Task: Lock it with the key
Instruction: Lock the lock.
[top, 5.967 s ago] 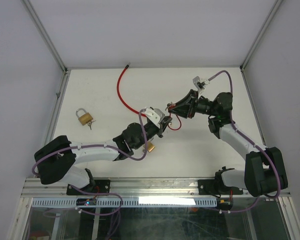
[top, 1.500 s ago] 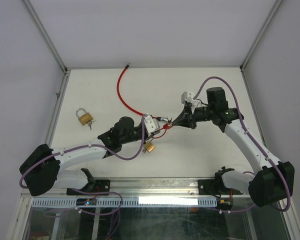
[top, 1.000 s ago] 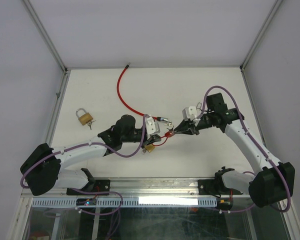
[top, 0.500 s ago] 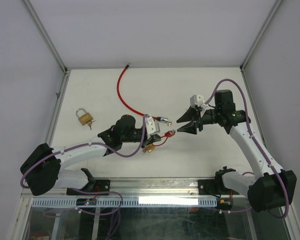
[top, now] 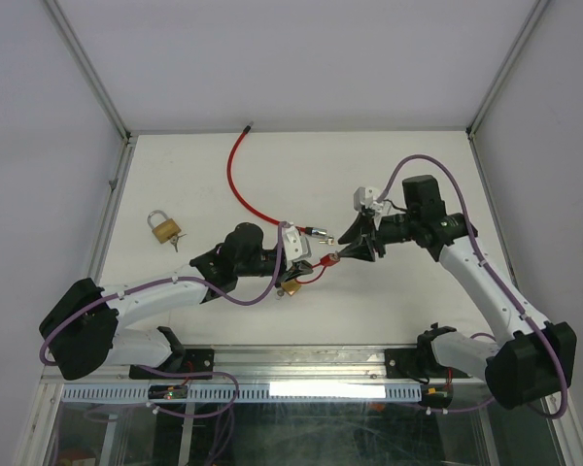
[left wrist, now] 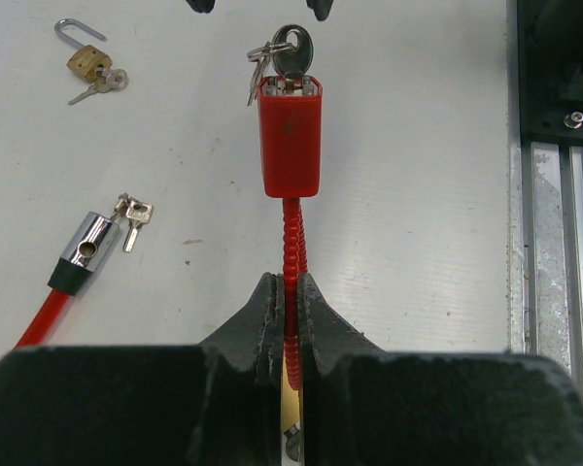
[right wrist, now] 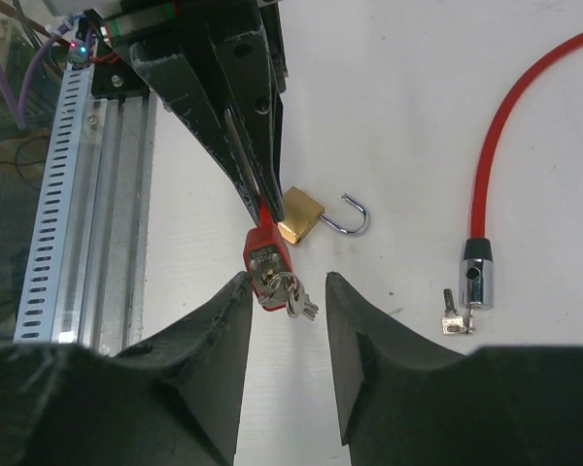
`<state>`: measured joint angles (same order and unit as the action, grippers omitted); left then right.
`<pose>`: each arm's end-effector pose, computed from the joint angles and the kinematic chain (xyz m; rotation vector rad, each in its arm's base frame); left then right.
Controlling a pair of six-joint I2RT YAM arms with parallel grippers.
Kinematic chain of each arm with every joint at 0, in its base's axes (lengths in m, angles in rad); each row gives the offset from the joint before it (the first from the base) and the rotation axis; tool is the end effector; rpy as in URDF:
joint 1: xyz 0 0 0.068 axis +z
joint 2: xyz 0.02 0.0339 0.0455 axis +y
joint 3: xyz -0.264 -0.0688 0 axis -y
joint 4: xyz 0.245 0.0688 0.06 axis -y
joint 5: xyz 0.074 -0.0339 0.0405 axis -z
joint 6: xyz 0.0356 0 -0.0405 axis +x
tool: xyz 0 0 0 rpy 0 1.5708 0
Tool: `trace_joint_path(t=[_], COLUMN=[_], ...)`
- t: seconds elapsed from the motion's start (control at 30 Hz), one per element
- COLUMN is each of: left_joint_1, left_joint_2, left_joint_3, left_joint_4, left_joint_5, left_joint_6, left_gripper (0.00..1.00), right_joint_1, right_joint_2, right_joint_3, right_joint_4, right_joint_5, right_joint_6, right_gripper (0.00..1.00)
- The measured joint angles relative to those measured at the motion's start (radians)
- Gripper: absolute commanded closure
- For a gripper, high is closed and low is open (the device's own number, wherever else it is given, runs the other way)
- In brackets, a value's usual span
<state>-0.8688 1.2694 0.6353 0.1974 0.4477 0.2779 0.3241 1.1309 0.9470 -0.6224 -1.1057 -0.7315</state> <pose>0.1630 -0.2166 0.2239 1.3529 1.5509 -0.8212 0.2000 0.1008 0.3016 -1.4278 1.4697 1.0400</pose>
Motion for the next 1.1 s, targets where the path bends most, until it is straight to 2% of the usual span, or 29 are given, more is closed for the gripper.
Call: trace_joint_path(t=[0.2,0.3,0.5,0.73,1.1], left_joint_1=[0.000,0.000,0.000,0.001,0.074], left_joint_2=[0.000,0.000,0.000,0.000,0.094], left_joint_3=[0.000,0.000,0.000,0.001,0.074], left_joint_4=[0.000,0.000,-0.006,-0.034,-0.096], left_joint_5=[0.000,0.000,0.000,0.011,0.247], left_joint_6=[-0.001,-0.001,-0.001,-0.001,-0.027], left_gripper=[1.00,1.00,1.00,1.00,1.00], right_joint_1=[0.023,0.036,0.051,0.055,0.068], right_joint_2=[0.005,0.010,0.023,0.032,0.038], right_joint_3=[0.000,0.000,0.000,0.003,0.035], right_joint_4=[-0.018,-0.035,-0.066,-0.150,-0.405], right_joint_5=[0.048,0.057,0.076,0.072,0.043], right_joint_6=[-0.027,-0.042,-0.079,-0.221,-0.782], right_gripper=[0.66,0.72,1.00,1.00,1.00])
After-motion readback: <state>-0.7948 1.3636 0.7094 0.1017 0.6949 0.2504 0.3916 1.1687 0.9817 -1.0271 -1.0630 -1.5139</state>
